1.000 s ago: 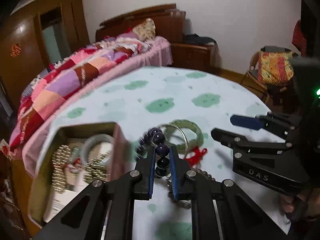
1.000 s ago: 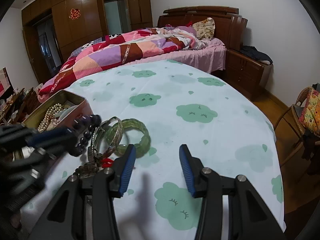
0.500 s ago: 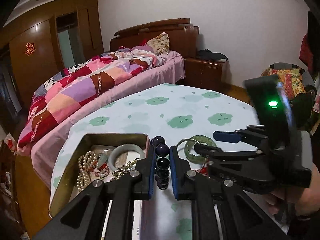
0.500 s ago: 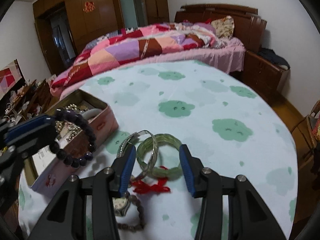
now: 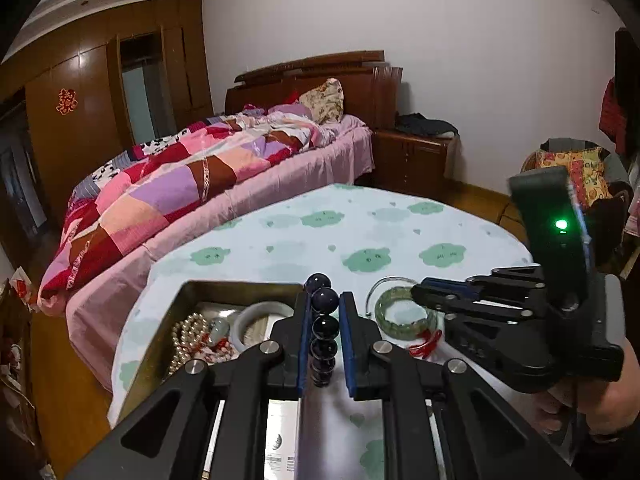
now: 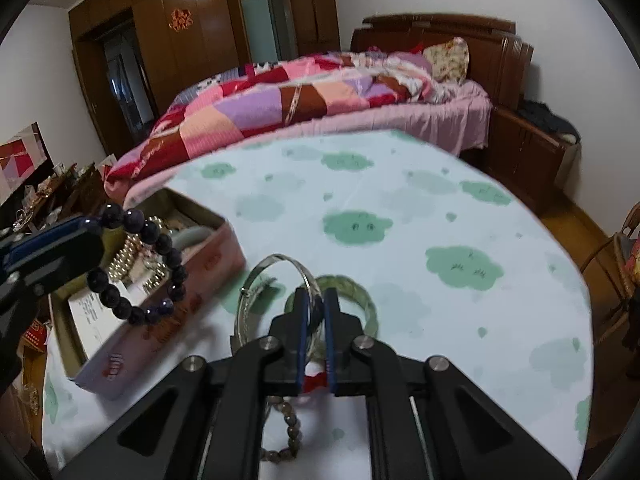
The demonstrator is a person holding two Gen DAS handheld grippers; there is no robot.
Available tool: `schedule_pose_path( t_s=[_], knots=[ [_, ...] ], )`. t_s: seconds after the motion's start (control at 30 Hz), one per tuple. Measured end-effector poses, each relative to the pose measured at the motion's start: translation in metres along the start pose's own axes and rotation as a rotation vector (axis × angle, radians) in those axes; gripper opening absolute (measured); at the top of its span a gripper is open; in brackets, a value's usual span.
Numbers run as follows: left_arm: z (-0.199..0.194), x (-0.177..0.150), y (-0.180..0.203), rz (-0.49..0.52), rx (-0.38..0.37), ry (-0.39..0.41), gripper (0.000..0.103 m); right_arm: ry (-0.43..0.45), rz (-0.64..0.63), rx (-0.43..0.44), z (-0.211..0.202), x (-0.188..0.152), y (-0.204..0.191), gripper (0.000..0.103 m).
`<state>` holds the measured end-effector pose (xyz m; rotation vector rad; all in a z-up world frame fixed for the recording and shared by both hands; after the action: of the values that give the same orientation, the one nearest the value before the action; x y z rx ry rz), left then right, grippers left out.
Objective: Organize jewelry
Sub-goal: 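Carry the black bead bracelet and silver bangle into the tin with both grippers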
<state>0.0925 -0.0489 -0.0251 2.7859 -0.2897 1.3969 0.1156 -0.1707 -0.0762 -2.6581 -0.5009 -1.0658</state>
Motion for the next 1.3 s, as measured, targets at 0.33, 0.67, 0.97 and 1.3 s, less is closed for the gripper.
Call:
schedule_pose_path(
  t_s=[0.33,0.67,0.97,1.3],
  knots=[
    [-0.022,0.011,-0.017,-0.004,0.037,0.050,0.013,0.068,-0.041,0.014,-0.020,0.018,-0.013,0.010],
    [-0.023,0.004,-0.054,-0.054,0.105,0.039,0.013,0.079,-0.085,0.054,-0.016,0.028,-0.038,0.010],
    [-0.016,-0.012,-0.076,-0.100,0.134,0.002,0.013,0.089,-0.128,0.085,-0.013,0.037,-0.064,0.010],
    [-0.009,-0.024,-0.094,-0.133,0.148,-0.020,0.013,0.075,-0.175,0.107,-0.004,0.038,-0.088,0.010]
  ],
)
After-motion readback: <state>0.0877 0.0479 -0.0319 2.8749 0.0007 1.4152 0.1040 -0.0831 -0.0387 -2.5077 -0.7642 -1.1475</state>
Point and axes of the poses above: each gripper's, at about its wrist camera, not at the fingertips, and z roughly the way its jaws point, y to its right, x to its top, the point moved 2 cm from there along z, roughly the way its jaws point, and after that the axes turned 3 degrees about -y, right-handed, at the moved point
